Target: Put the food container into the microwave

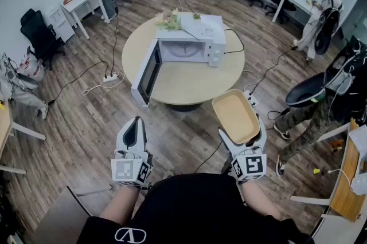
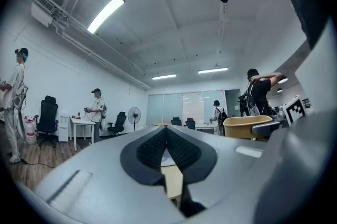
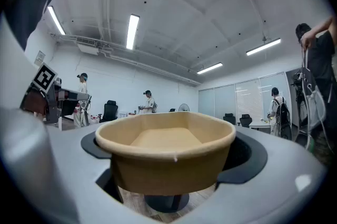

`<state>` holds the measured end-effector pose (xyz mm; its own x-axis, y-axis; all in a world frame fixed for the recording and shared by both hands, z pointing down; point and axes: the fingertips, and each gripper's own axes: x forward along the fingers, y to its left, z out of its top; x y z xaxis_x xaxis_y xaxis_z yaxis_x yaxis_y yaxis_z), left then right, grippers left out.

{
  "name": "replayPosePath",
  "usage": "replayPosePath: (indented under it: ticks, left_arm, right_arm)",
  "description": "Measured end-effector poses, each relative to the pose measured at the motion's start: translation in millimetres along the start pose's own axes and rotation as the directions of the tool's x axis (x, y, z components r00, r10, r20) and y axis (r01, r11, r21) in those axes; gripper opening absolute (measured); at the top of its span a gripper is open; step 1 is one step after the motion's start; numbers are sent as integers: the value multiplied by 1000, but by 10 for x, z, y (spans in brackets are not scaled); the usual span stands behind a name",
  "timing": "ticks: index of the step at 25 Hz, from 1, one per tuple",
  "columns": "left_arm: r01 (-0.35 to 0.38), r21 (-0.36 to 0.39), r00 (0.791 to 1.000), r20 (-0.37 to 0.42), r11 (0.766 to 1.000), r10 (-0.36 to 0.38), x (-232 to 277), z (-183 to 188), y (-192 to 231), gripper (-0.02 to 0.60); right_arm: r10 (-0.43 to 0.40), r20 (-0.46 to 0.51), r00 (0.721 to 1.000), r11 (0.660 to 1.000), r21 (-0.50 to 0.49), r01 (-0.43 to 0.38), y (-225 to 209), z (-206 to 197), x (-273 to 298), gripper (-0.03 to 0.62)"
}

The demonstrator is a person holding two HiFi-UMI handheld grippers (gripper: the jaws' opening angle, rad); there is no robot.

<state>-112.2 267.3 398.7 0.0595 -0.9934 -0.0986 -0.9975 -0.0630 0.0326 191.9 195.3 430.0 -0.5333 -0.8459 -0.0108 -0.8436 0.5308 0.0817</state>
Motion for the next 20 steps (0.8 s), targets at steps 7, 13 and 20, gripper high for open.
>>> replayPosePath:
  ticks: [7,13,20]
  left_arm:
    - [9,0,1000,-5,1000,-9,-10,-3,-98,2]
    - [25,-3,1000,1,1000,-25,1,-29,-179,0]
    - [50,-31,999,18,998,-50,100,-68,-454,2]
  right_arm:
    - [56,14,998,997,50,-57,99,-32,-19,592]
    - [51,26,998,995,82,-53,97,-45,-52,592]
    - [44,50,998,989,137,-51,19,-48,-128,592]
